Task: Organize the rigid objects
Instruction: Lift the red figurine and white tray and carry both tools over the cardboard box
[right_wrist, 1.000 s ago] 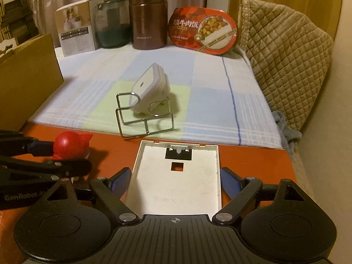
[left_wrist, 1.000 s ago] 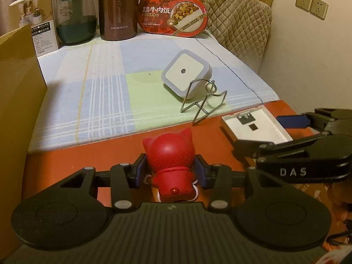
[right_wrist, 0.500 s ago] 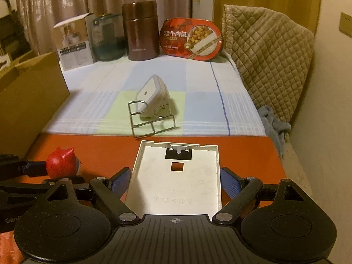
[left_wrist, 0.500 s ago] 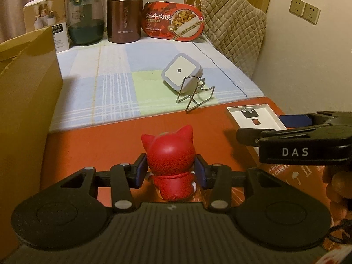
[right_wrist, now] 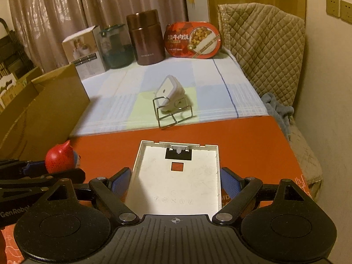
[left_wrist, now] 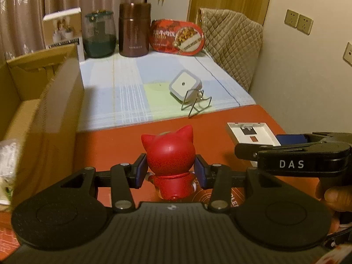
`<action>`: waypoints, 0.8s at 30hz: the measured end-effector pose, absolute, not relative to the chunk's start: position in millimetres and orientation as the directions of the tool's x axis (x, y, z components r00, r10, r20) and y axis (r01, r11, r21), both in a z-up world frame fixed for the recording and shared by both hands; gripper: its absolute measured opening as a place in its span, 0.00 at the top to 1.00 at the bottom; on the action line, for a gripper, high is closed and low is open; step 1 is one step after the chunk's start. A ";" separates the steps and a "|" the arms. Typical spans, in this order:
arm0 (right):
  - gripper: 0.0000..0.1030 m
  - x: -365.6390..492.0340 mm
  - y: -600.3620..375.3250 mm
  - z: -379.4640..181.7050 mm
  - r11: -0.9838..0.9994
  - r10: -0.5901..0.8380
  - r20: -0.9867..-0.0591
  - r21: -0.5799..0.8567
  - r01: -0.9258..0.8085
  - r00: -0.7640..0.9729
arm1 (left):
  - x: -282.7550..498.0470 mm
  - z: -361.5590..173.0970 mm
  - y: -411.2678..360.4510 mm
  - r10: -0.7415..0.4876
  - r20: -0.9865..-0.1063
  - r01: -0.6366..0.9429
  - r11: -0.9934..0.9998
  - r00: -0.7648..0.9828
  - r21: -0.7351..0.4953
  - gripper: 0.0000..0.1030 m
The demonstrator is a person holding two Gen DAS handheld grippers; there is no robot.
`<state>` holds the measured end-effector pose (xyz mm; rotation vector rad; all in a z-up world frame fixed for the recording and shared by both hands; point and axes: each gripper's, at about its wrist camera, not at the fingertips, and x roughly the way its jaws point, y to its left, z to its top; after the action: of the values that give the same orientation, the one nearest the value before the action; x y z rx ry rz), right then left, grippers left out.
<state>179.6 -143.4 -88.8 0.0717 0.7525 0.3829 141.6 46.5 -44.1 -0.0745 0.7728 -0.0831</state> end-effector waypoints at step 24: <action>0.19 117.5 -83.4 6.6 0.901 0.415 -0.543 0.134 -0.412 0.730 | 76.2 49.8 104.5 -0.050 -0.576 -0.014 0.994 0.816 -0.106 0.61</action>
<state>117.5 -83.4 6.6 0.0044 0.5994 0.4553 76.2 104.5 49.8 -0.1072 0.6167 -0.0197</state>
